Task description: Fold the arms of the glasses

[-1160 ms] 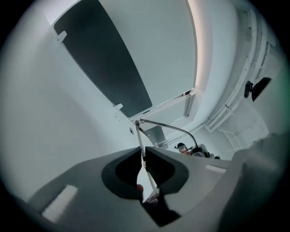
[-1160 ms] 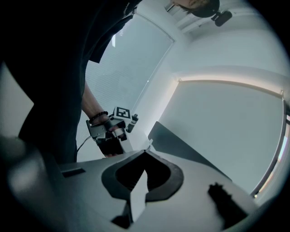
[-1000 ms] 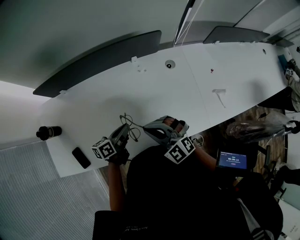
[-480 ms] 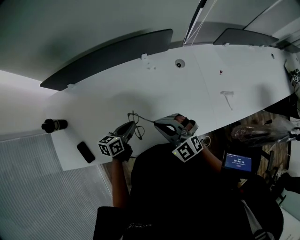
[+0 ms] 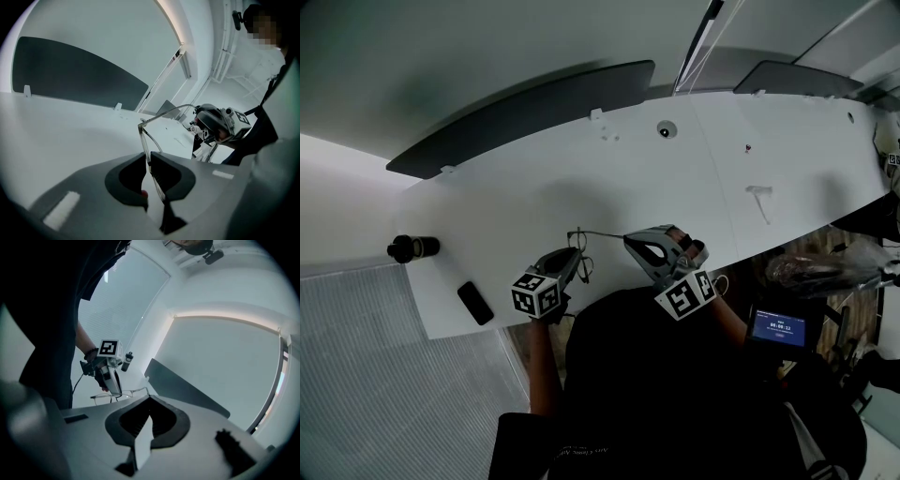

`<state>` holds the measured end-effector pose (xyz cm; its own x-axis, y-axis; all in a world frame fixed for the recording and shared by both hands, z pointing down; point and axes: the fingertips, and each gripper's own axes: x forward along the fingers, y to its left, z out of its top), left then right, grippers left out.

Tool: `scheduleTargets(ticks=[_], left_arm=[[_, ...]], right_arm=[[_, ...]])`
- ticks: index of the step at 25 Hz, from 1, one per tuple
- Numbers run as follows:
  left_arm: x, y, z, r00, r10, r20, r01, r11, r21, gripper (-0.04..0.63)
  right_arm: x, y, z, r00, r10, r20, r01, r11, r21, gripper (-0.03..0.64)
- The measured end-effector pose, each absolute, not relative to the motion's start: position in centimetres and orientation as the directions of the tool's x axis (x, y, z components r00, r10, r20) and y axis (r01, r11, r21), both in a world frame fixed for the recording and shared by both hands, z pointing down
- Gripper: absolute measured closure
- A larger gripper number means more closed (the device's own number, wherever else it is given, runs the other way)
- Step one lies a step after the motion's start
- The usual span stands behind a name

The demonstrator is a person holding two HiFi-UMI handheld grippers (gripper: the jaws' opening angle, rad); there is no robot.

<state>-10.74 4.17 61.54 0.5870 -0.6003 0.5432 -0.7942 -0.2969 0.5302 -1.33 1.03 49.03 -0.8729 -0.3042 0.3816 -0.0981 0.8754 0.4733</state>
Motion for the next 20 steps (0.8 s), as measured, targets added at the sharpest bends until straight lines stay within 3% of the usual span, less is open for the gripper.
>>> scheduleTargets(ticks=[4, 7, 11, 16, 20], left_arm=[[-12.1, 3.6, 61.2, 0.557, -0.672, 0.488, -0.762, -0.179, 0.623, 0.564], [-13.9, 2.8, 61.4, 0.49, -0.778, 0.393, -0.606, 0.021, 0.795, 0.572], [-15.1, 2.4, 61.3, 0.369, -0.87, 0.329, -0.408, 0.167, 0.898, 0.572], [-13.3, 1.3, 59.0, 0.294, -0.92, 0.258, -0.302, 0.167, 0.939, 0.572], [-10.9, 0.3, 56.4, 0.327, -0.919, 0.218, -0.342, 0.1, 0.934, 0.572]], right_arm=[[-1.5, 1.3, 49.8, -0.875, -0.266, 0.405, -0.082, 0.906, 0.416, 0.609], [-1.9, 0.9, 49.2, -0.898, -0.279, 0.342, -0.155, 0.925, 0.346, 0.609], [-2.7, 0.4, 49.1, -0.915, -0.276, 0.294, -0.24, 0.959, 0.154, 0.607], [-4.8, 1.9, 51.2, -0.914, -0.165, 0.37, -0.164, 0.986, 0.035, 0.587], [-6.1, 2.9, 51.7, -0.907, -0.09, 0.411, -0.108, 0.994, -0.021, 0.551]])
